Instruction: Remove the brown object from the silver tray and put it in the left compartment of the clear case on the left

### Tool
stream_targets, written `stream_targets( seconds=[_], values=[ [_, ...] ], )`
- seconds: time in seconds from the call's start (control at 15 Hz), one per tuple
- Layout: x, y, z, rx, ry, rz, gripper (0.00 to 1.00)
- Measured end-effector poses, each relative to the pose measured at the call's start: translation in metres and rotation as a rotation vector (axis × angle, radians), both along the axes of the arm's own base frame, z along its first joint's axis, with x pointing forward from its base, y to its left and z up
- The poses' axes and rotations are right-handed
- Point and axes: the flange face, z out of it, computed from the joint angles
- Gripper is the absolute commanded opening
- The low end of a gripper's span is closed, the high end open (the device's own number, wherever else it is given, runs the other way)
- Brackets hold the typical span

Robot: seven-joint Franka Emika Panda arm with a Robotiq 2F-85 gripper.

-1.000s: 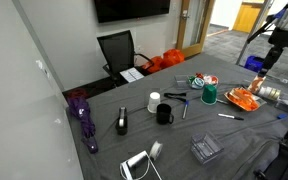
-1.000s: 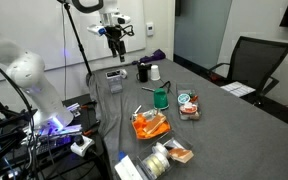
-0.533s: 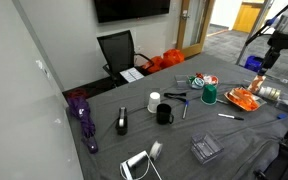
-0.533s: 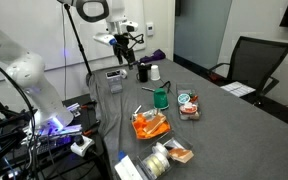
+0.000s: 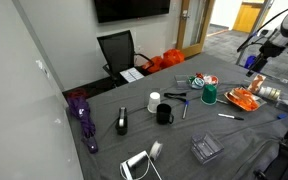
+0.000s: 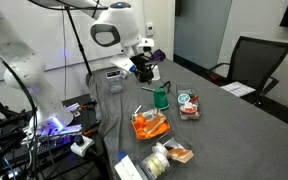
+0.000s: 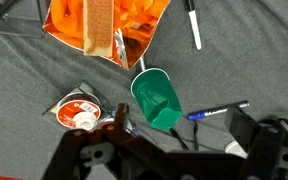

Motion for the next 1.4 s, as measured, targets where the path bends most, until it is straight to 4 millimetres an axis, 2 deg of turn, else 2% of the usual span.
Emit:
stream_targets(
  seconds=[0.73,1.07,1.4],
  values=[
    [0.041,-0.060,-0.074,-0.059,0.048,-0.018,1.00],
    [0.039,-0.079,-0.104,-0.110,0.098,-0.006,1.00],
    [0.036,-0.085,-0.125,-0.139,0.128,-0.010,1.00]
  ],
)
